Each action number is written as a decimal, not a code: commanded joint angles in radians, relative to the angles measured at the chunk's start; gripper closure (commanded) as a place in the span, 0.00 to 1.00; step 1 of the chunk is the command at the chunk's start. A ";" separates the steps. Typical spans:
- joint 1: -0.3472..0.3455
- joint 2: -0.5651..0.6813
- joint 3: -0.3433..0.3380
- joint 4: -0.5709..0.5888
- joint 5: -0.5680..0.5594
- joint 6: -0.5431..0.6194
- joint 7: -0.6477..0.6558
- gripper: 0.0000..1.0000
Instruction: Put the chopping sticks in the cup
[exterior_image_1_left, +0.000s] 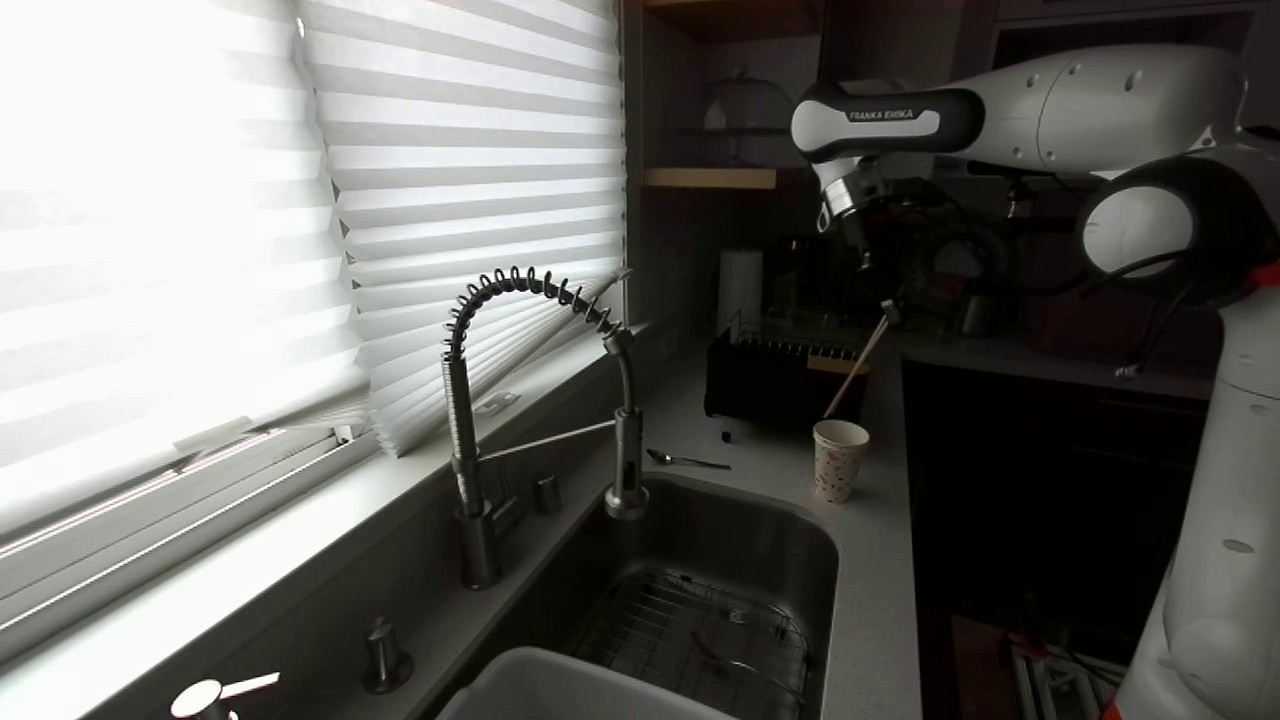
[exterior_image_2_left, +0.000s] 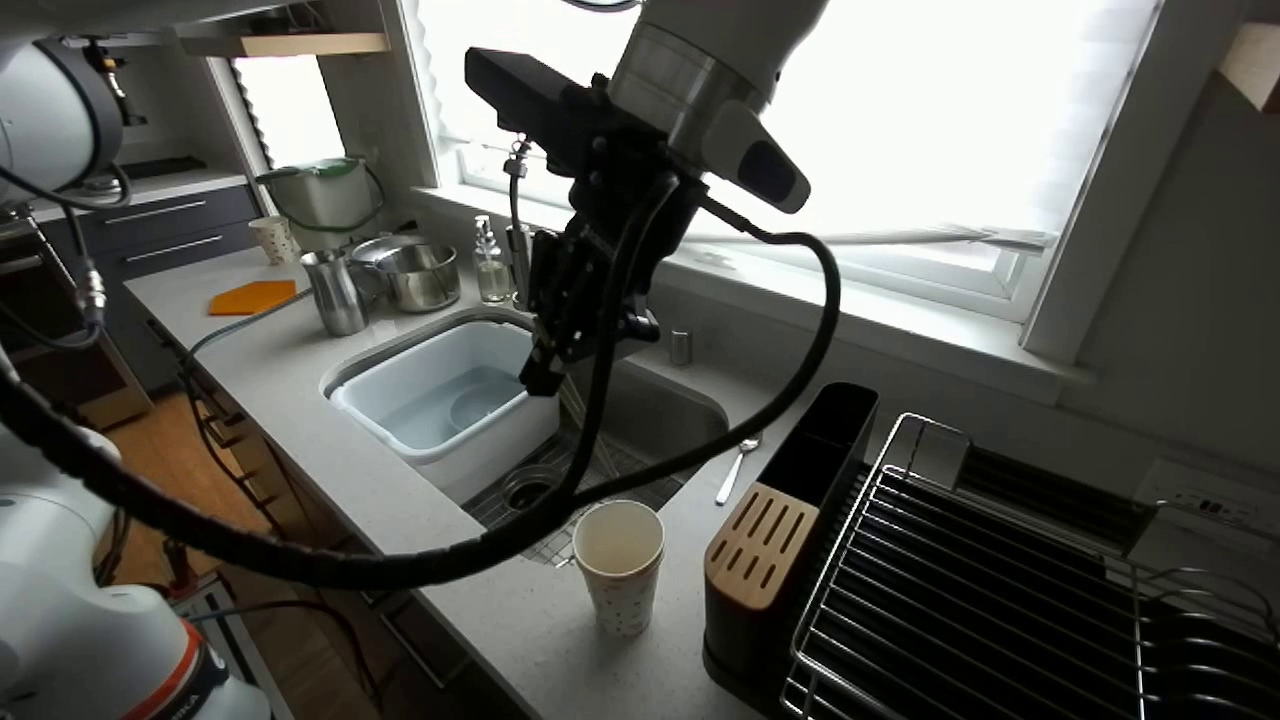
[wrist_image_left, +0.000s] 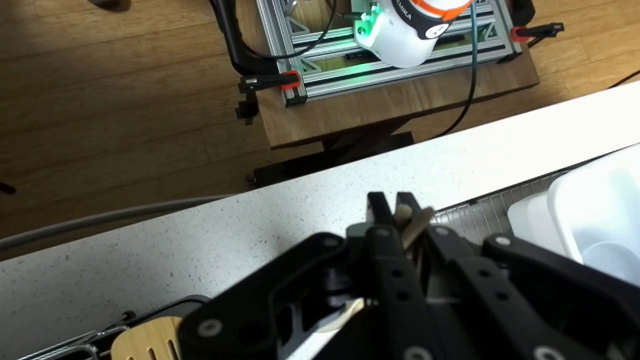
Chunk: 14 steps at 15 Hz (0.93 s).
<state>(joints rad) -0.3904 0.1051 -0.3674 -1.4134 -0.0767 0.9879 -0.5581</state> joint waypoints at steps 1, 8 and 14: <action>-0.013 0.023 0.012 0.010 -0.069 -0.043 -0.071 0.98; -0.019 0.055 0.023 -0.026 -0.169 -0.009 -0.155 0.98; -0.016 0.072 0.039 -0.048 -0.139 0.055 -0.131 0.98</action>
<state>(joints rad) -0.3926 0.1787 -0.3479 -1.4334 -0.2246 0.9986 -0.7006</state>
